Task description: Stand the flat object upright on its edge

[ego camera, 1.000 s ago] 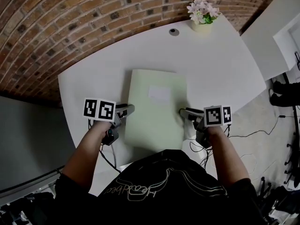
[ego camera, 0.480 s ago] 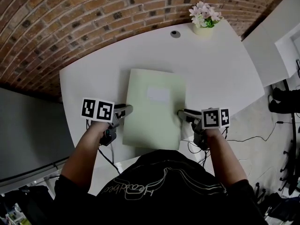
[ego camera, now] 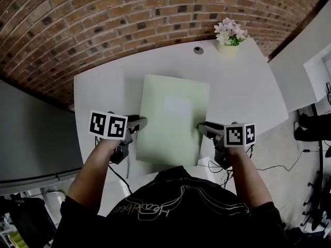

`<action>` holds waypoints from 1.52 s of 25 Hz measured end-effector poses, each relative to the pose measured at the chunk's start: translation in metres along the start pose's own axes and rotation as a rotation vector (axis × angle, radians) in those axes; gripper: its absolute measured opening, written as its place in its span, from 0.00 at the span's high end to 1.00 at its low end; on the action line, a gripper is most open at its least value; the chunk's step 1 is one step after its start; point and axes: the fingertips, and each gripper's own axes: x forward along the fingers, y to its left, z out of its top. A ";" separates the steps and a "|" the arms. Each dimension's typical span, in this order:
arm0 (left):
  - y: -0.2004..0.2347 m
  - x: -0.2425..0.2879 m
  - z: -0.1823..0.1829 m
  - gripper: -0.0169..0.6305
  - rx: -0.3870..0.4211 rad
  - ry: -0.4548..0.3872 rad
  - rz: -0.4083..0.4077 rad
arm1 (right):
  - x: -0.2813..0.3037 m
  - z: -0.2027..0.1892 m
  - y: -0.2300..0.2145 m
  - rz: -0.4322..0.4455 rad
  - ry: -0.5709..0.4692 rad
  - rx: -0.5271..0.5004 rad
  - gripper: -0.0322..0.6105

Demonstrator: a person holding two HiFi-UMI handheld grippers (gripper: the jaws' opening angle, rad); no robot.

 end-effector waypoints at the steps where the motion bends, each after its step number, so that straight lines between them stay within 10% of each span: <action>1: -0.002 -0.004 0.002 0.71 0.003 -0.011 0.005 | -0.002 0.004 0.003 0.004 -0.009 -0.016 0.72; 38: -0.030 -0.092 0.045 0.73 0.303 -0.529 0.200 | -0.029 0.088 0.099 0.060 -0.383 -0.735 0.72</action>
